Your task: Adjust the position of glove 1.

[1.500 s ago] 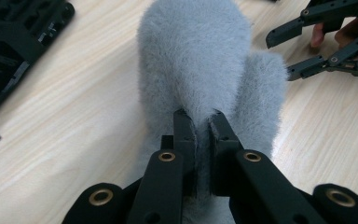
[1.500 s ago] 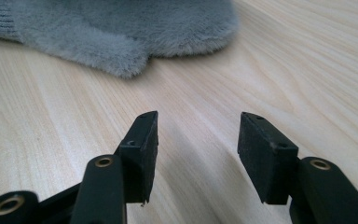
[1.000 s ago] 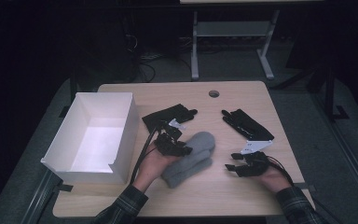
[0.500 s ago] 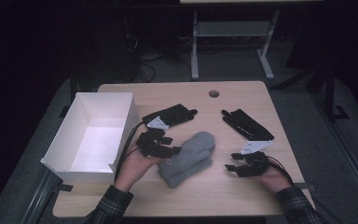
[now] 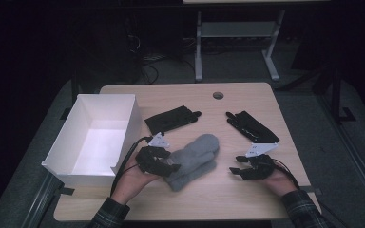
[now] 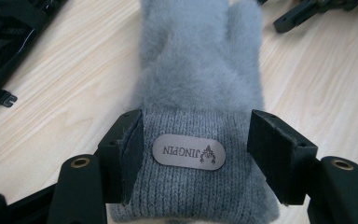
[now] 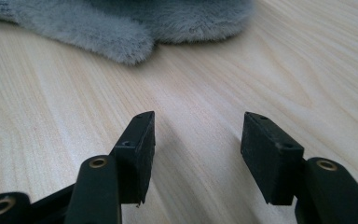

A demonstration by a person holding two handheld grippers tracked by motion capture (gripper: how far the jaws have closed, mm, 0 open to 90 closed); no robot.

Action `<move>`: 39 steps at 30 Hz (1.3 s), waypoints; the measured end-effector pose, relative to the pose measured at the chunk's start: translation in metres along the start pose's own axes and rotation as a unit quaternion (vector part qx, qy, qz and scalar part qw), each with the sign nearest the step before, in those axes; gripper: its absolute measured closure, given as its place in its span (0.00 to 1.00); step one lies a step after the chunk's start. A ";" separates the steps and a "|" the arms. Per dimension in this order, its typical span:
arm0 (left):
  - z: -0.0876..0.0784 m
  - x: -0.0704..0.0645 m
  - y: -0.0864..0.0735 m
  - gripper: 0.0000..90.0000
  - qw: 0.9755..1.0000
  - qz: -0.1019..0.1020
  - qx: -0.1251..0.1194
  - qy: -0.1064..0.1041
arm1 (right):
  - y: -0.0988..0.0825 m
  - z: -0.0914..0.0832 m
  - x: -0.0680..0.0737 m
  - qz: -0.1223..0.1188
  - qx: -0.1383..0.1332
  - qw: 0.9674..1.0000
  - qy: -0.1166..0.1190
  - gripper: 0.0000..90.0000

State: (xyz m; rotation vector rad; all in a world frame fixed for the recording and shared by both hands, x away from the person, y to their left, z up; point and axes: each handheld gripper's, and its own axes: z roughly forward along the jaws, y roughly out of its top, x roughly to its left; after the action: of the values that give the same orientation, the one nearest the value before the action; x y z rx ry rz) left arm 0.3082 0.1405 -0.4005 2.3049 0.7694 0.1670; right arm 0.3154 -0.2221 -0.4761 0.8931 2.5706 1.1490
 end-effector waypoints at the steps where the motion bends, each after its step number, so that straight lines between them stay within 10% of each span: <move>1: 0.002 0.000 -0.001 0.40 1.000 -0.001 -0.001 0.000 | 0.000 0.000 0.000 0.000 0.000 1.000 0.000 0.50; 19: -0.005 -0.004 0.004 0.79 1.000 -0.023 0.001 0.000 | 0.000 0.000 -0.001 0.001 0.000 1.000 0.001 0.50; 26: -0.011 -0.012 0.010 0.79 0.999 -0.054 -0.010 -0.005 | 0.000 0.000 0.000 0.000 0.000 1.000 0.001 0.50; 39: 0.007 -0.018 0.006 0.64 0.999 -0.050 0.017 -0.011 | 0.000 0.000 0.000 -0.002 0.000 1.000 0.002 0.50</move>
State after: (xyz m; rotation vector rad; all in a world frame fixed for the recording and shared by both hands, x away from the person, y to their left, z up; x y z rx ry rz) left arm 0.2989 0.1230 -0.4004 2.2904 0.8802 0.0833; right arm 0.3156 -0.2224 -0.4762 0.8871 2.5744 1.1509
